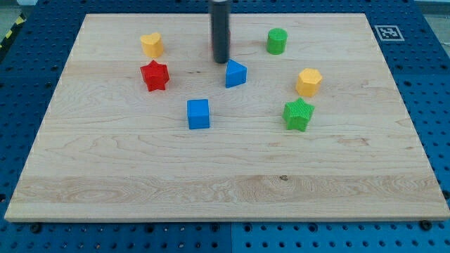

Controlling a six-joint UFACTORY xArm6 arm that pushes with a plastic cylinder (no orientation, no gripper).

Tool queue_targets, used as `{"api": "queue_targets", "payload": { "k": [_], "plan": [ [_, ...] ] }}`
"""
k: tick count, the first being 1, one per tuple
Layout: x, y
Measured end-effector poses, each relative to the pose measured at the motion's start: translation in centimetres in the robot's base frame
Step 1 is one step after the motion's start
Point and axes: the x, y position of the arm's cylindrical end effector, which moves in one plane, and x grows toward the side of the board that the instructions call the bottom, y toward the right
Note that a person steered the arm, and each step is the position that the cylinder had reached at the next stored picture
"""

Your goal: Push the blue triangle to the blue cube

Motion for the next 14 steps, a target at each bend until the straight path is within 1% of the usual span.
{"api": "queue_targets", "payload": {
  "k": [1,2,3,4,5,6,7,8,10,12,14],
  "plan": [
    [0.0,3.8],
    [1.6,3.8],
    [4.3,3.8],
    [4.7,3.4],
    [3.2,3.6],
    [2.2,3.1],
    [2.2,1.2],
    [2.9,0.8],
    [6.3,0.6],
    [6.1,0.0],
    [10.4,-1.9]
  ]
}}
